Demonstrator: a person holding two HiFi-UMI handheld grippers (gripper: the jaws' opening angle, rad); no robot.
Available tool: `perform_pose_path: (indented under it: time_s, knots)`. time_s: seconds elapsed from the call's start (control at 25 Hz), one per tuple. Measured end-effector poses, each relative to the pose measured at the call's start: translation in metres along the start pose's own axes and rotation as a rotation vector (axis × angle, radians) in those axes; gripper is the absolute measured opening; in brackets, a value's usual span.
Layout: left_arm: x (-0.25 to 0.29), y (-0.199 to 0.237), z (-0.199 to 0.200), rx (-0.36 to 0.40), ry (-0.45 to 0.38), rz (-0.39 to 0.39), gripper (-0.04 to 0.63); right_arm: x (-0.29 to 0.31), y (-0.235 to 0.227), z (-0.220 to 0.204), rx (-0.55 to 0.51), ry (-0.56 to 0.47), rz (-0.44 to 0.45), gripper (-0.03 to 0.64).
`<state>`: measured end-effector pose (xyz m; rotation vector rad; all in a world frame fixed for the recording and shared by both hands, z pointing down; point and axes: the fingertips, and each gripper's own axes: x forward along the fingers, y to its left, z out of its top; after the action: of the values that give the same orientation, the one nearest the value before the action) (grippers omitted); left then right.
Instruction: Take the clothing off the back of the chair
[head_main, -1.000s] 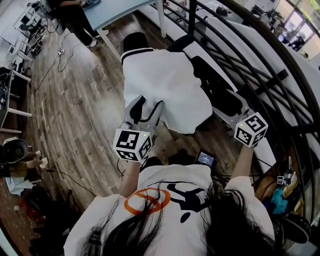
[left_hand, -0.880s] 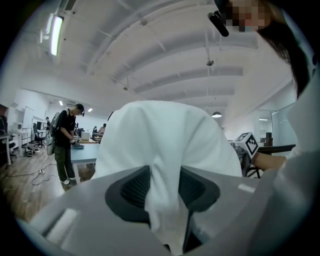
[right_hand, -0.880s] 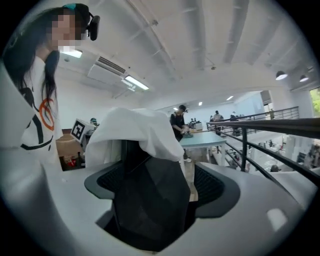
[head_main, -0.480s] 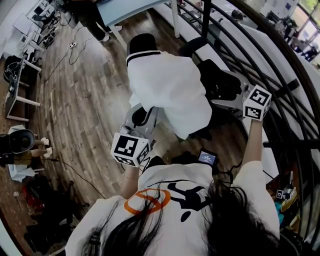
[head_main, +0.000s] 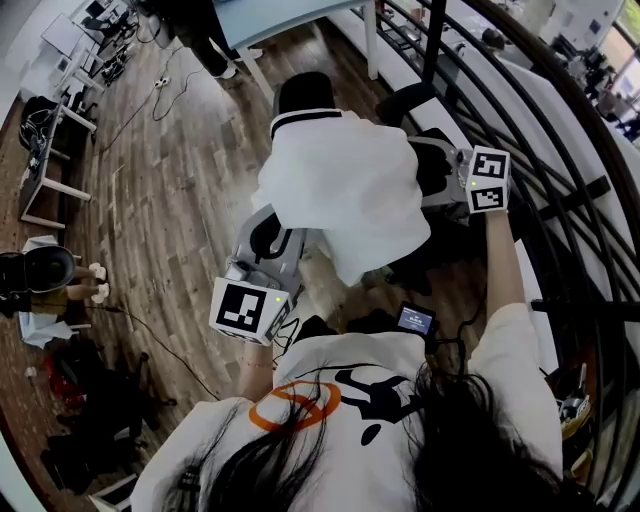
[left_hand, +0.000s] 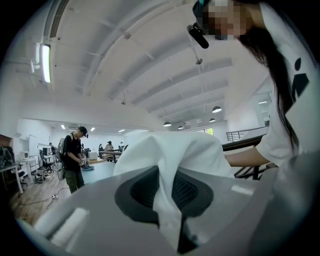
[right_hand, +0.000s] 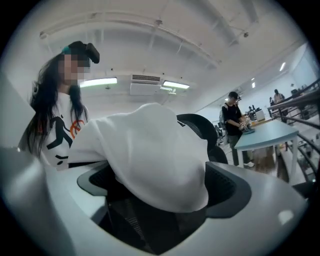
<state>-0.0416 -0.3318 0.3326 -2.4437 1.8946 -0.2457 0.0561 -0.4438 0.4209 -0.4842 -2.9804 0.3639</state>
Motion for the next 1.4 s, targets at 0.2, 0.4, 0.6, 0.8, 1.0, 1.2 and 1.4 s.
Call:
perform_pose_path:
  time_s: [0.2,0.4,0.6,0.8,1.0,1.2,1.4]
  knots:
    - [-0.001,0.025,-0.014,-0.044,0.019,0.077,0.257,0.012,0.008,-0.001,0.077,-0.051,0.131,0.550]
    - [0.007,0.039,-0.024,-0.027,0.050,0.045,0.401,0.013,0.013,-0.002,0.134,-0.115,0.150,0.446]
    - [0.027,0.037,-0.032,-0.073,0.045,-0.111,0.419,0.020,0.019,0.003,0.163,-0.136,0.137,0.319]
    - [0.041,0.034,-0.042,-0.162,0.040,-0.169,0.377,0.023,0.020,0.005,0.183,-0.146,0.091,0.197]
    - [0.042,0.030,-0.047,-0.196,0.039,-0.136,0.270,0.021,0.020,0.008,0.202,-0.197,-0.008,0.131]
    - [0.031,0.032,-0.049,-0.228,0.060,-0.099,0.149,0.018,0.020,0.021,0.205,-0.244,-0.086,0.115]
    - [0.022,0.031,-0.048,-0.261,0.050,-0.070,0.061,0.012,0.025,0.049,0.202,-0.327,-0.177,0.106]
